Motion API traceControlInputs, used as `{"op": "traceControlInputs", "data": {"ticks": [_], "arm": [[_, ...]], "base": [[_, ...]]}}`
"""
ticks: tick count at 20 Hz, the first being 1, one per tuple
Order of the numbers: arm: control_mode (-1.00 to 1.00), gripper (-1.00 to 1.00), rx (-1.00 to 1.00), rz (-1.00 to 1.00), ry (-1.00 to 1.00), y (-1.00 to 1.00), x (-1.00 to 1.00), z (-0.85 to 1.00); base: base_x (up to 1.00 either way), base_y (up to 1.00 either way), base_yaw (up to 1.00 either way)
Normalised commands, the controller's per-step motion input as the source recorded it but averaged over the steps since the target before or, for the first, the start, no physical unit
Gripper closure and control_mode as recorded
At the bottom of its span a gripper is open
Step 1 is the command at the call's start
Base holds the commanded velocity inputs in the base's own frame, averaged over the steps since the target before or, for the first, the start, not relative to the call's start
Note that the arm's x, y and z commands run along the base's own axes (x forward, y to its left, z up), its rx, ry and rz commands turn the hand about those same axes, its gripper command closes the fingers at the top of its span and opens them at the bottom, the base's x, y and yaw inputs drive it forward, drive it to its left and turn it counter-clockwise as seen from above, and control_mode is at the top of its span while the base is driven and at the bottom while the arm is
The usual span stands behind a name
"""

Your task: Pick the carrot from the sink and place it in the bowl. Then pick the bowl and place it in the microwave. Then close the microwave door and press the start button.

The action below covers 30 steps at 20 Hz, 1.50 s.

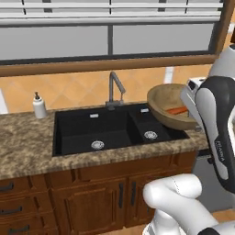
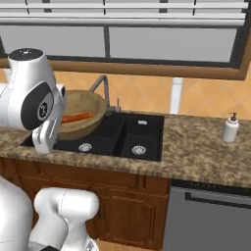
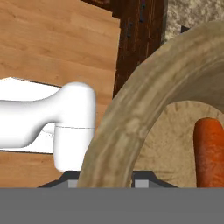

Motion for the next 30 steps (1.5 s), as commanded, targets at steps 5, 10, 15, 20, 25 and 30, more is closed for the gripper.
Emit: {"op": "traceControlInputs", "data": {"ticks": [5, 10, 15, 20, 25, 30], "arm": [[1.0, 1.0, 0.0, 0.0, 0.0, 0.0, 0.0, 0.0], [1.0, 1.0, 0.0, 0.0, 0.0, 0.0, 0.0, 0.0], [1.0, 1.0, 0.0, 0.0, 0.0, 0.0, 0.0, 0.0], [1.0, 1.0, 0.0, 0.0, 0.0, 0.0, 0.0, 0.0], [1.0, 1.0, 0.0, 0.0, 0.0, 0.0, 0.0, 0.0], [1.0, 1.0, 0.0, 0.0, 0.0, 0.0, 0.0, 0.0]], "base": [[-0.16, -0.43, -0.37], [0.0, -0.24, -0.84], [0.0, 0.0, -1.0], [0.0, 0.0, -1.0], [0.0, 0.0, -1.0], [0.74, -0.21, -0.49]]}}
